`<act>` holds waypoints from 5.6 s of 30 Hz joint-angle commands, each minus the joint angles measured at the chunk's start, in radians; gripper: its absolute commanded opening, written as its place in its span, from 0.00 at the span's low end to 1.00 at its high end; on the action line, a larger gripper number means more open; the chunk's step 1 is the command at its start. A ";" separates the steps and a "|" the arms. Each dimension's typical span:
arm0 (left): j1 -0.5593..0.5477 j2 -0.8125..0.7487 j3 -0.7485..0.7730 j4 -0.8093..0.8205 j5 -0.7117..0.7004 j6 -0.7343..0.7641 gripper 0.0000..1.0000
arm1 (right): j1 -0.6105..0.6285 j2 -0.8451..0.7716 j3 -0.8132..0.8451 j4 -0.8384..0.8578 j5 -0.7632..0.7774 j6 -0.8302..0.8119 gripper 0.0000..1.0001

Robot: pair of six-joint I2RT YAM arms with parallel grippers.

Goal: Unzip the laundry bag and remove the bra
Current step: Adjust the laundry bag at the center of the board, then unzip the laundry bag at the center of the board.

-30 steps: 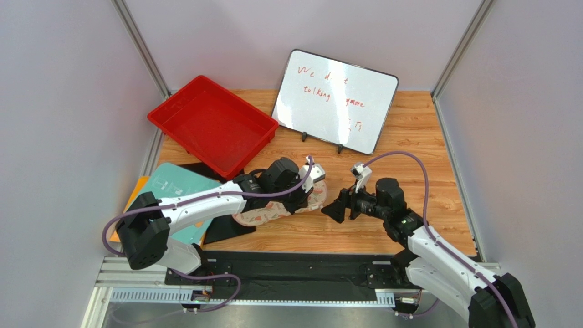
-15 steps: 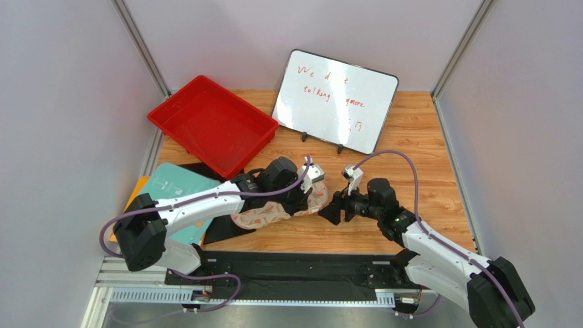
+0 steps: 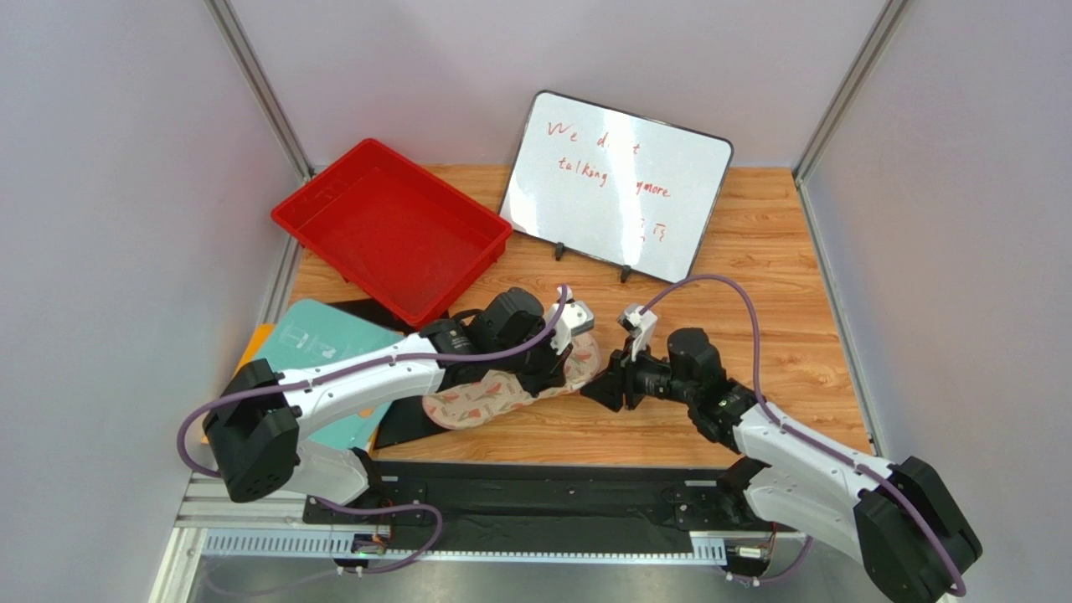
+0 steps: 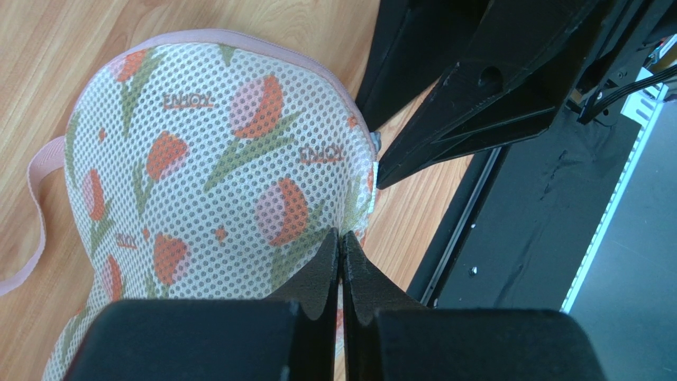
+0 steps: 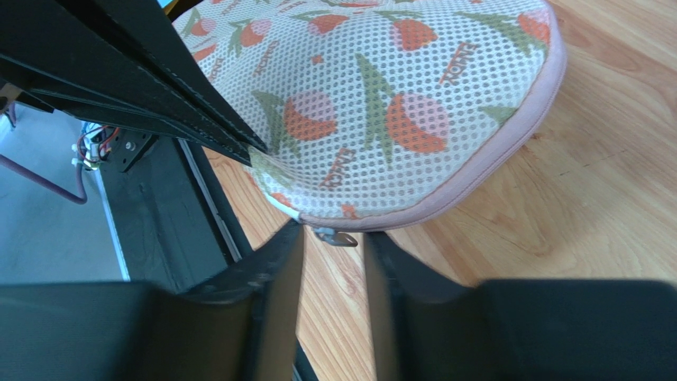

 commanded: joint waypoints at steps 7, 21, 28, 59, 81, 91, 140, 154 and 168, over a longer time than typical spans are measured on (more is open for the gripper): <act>0.002 -0.038 0.017 0.011 0.018 -0.015 0.00 | 0.017 0.021 0.045 0.043 0.021 -0.002 0.00; 0.002 -0.083 -0.019 -0.015 -0.003 -0.002 0.00 | 0.018 -0.013 0.062 -0.084 0.164 -0.029 0.00; 0.000 -0.106 -0.045 -0.019 0.006 -0.003 0.00 | 0.011 0.027 0.091 -0.124 0.242 -0.054 0.00; -0.029 0.100 0.089 0.103 0.058 -0.032 0.56 | 0.058 -0.152 0.092 -0.225 0.095 0.021 0.00; -0.047 0.106 0.049 0.102 0.069 -0.032 0.00 | 0.060 -0.157 0.085 -0.309 0.231 0.004 0.00; -0.070 0.075 0.009 0.111 0.109 -0.018 0.00 | 0.023 -0.085 0.094 -0.320 0.333 0.007 0.00; 0.146 0.075 -0.315 0.402 -0.050 -0.358 0.68 | 0.003 -0.214 0.068 -0.564 0.578 0.319 0.00; 0.175 0.077 -0.086 0.169 -0.229 -0.173 0.68 | 0.175 -0.183 0.008 -0.504 0.543 0.397 0.00; -0.076 -0.049 -0.207 0.488 -0.138 -0.018 0.69 | 0.195 -0.132 -0.001 -0.391 0.480 0.417 0.00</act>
